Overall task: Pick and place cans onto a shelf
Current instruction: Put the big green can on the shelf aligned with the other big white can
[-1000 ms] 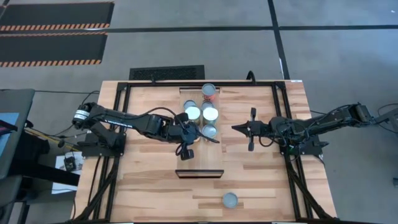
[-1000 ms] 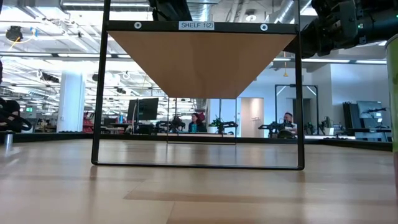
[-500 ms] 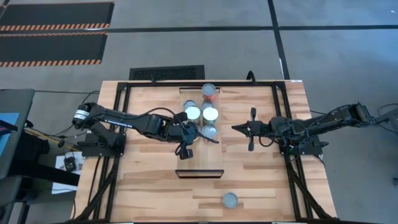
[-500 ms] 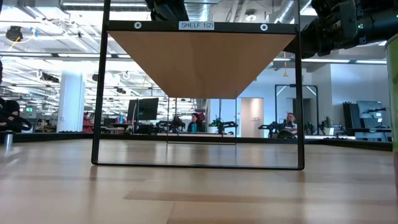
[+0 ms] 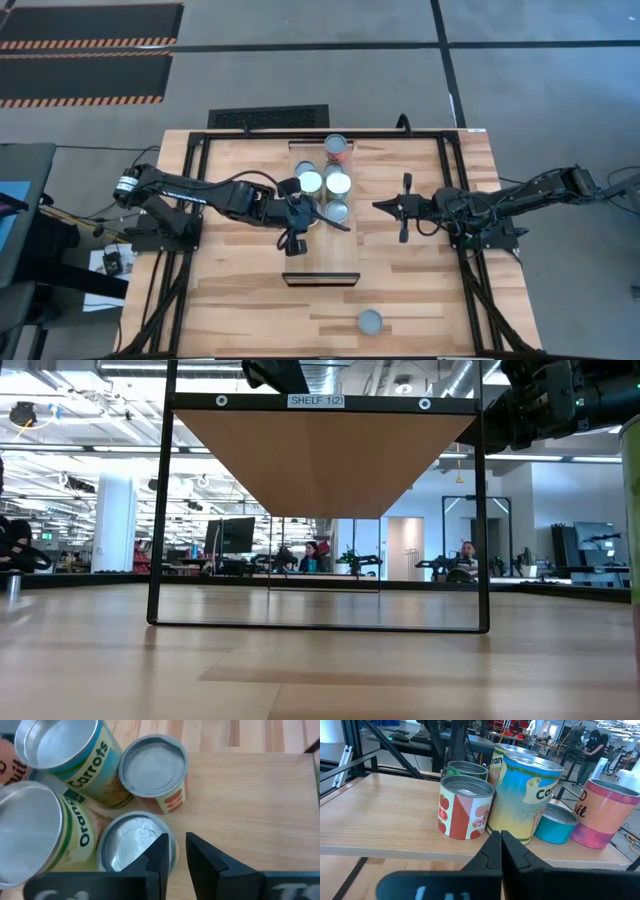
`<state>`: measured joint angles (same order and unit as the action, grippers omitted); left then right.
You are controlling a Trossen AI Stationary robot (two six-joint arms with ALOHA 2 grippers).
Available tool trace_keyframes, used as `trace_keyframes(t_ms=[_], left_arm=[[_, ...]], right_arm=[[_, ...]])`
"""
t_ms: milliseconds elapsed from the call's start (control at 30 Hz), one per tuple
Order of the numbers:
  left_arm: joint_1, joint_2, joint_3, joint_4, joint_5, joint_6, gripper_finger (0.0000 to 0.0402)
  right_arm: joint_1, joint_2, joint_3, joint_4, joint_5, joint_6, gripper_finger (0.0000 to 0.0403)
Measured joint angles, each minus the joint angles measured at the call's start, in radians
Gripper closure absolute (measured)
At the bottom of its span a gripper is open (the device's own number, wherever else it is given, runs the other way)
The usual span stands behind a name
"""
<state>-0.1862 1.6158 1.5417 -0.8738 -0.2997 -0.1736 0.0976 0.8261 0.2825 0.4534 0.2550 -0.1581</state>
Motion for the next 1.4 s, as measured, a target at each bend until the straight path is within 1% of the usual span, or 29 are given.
trace_keyframes(t_ms=[33,100,167,233,300,433,567,667,700,833,900,967,1000,1067,1200,1300,1400], left_arm=[[-0.01,-0.005,0.0,-0.003,-0.002,0.011,0.0347],[-0.044,-0.017,0.0,-0.011,-0.038,0.023,0.0351],[-0.098,-0.039,-0.014,0.014,-0.12,0.023,0.0357],[-0.156,-0.073,-0.053,0.059,-0.208,0.027,0.0366],[-0.207,-0.111,-0.107,0.114,-0.243,0.031,0.0376],[-0.285,-0.236,-0.289,0.262,-0.266,-0.015,0.0398],[-0.349,-0.394,-0.521,0.463,-0.277,-0.069,0.0398],[-0.401,-0.504,-0.685,0.621,-0.278,-0.082,0.0398],[-0.417,-0.535,-0.735,0.672,-0.277,-0.082,0.0398],[-0.452,-0.628,-0.909,0.885,-0.303,-0.07,0.0398],[-0.46,-0.662,-0.977,0.962,-0.304,-0.069,0.0398],[-0.462,-0.687,-1.027,1.001,-0.304,-0.076,0.0397],[-0.462,-0.696,-1.044,1.007,-0.305,-0.081,0.0397],[-0.462,-0.709,-1.067,1.014,-0.308,-0.096,0.0397],[-0.462,-0.718,-1.077,1.015,-0.307,-0.097,0.0397],[-0.466,-0.73,-1.077,1.015,-0.285,-0.089,0.0397],[-0.47,-0.747,-1.077,1.014,-0.292,-0.086,0.0397]], right_arm=[[0.0,0.0,0.0,0.0,0.0,-0.001,0.0396],[0.0,0.0,0.0,0.0,0.0,-0.004,0.0396],[0.0,0.0,0.0,0.0,0.0,-0.005,0.0396],[0.0,0.0,0.0,0.0,0.0,-0.005,0.0396],[0.0,0.0,0.0,0.001,0.0,-0.005,0.0396],[0.003,0.0,0.0,0.003,0.0,-0.004,0.0396],[0.042,-0.001,0.007,-0.009,0.009,0.01,0.0396],[0.121,-0.002,0.049,-0.044,0.012,0.018,0.0396],[0.159,-0.002,0.066,-0.068,0.029,0.02,0.0396],[0.345,0.031,0.145,-0.21,0.175,0.072,0.0396],[0.45,0.068,0.189,-0.299,0.266,0.122,0.0396],[0.554,0.125,0.241,-0.376,0.351,0.183,0.0396],[0.601,0.158,0.268,-0.414,0.387,0.214,0.0395],[0.691,0.23,0.322,-0.479,0.424,0.281,0.0389],[0.816,0.377,0.44,-0.509,0.43,0.436,0.0356],[0.867,0.499,0.538,-0.558,0.43,0.537,0.0322],[0.884,0.618,0.64,-0.633,0.424,0.611,0.0283]])
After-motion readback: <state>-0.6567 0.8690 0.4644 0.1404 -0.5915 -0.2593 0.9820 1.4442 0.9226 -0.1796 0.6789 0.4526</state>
